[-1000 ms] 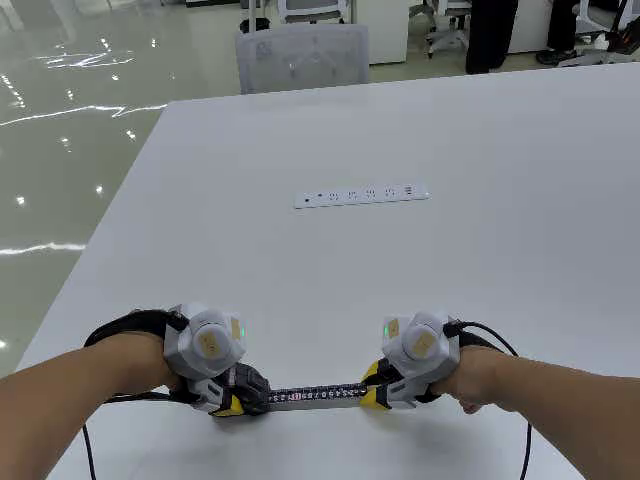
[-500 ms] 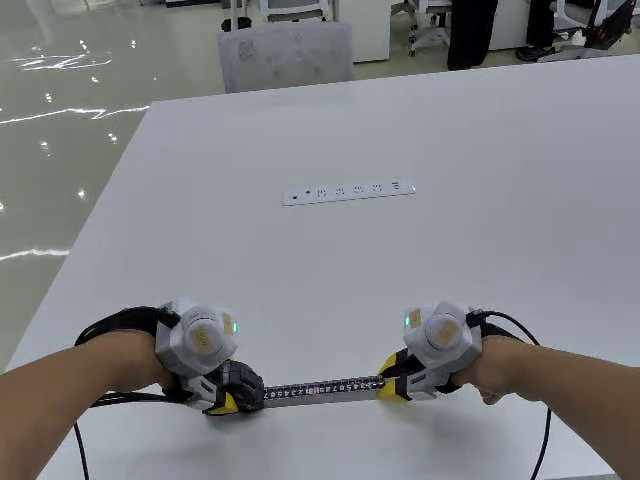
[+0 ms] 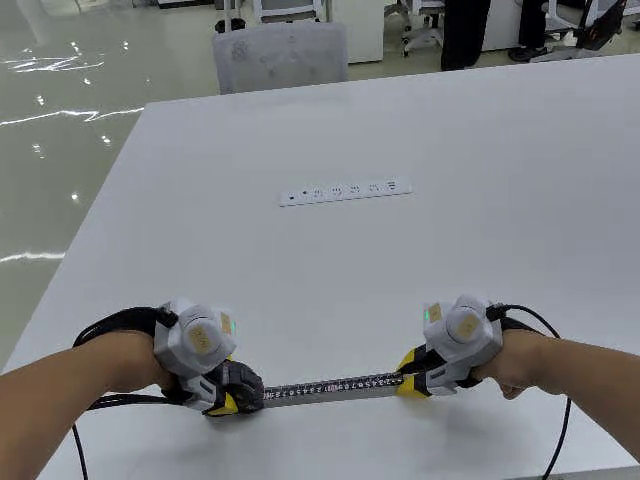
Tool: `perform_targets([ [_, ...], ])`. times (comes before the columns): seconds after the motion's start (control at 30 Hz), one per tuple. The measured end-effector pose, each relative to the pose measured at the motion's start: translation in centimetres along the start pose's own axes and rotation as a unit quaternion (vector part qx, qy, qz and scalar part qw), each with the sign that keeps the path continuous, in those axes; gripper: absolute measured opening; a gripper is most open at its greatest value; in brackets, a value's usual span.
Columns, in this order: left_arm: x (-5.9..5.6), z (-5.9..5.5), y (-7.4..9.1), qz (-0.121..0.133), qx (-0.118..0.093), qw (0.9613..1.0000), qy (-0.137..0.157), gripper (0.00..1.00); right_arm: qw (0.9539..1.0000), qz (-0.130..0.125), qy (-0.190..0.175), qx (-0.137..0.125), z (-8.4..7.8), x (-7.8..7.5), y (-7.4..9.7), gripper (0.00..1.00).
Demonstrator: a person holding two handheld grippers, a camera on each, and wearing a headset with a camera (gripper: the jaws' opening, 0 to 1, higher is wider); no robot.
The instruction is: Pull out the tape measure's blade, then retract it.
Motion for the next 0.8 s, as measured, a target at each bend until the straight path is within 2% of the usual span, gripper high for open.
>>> perform_targets([
  [0.2,0.0,0.0,0.0,0.0,0.0,1.0,0.001,0.33,1.0,-0.001,-0.008,0.003,-0.8,-0.1,0.8,0.11],
  [0.8,0.1,-0.1,0.0,0.002,-0.005,1.0,0.006,0.33,0.9998,-0.005,-0.014,0.014,-2.2,0.0,1.9,0.11],
])
Point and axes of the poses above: the centre of the closed fingertips' face, and the gripper's own axes: y roughly backward along the fingers, x roughly to its left, z roughly out of its top, the point moved 5 cm from there along y, roughly backward along the fingers, and after that the axes turned 15 degrees about y, right-handed, at the moved point
